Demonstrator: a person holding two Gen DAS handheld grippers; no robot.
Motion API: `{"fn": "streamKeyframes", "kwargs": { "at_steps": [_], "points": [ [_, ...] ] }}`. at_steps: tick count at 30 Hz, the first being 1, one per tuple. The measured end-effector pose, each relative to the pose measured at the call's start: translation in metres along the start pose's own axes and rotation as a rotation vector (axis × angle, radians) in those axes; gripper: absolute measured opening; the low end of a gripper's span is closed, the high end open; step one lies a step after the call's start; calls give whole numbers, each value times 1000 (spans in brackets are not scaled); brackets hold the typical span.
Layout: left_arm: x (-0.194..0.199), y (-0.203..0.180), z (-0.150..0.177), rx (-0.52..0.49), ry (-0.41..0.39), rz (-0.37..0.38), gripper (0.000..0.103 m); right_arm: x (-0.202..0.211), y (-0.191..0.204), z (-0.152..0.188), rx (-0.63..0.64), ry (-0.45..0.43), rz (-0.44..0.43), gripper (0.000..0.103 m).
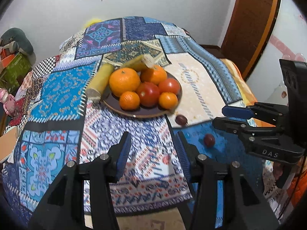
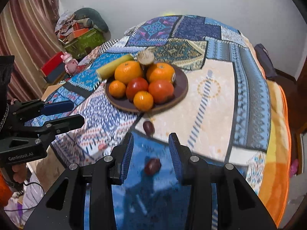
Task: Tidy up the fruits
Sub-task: 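Move both tools toward the dark red dates on the quilt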
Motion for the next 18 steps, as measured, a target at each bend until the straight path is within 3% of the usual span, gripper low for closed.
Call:
{"fn": "streamKeyframes", "kwargs": {
  "at_steps": [10,18],
  "points": [
    [-7,-16,27,14,52,18,48,-7,0,35,-8,55,-1,35],
    [-21,-22,37,23,88,31,47,-21,0,43,-5,78,-5,35]
  ]
}}
Point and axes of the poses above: each gripper's, at about its wrist camera, not at the fingertips, and x roughly against the way its jaws point, y to its left, z to its underside, the point moved 9 cm from there along -x, roughly the way its jaws point, and after that the axes turned 12 degrees about -y, right-handed, at the moved point
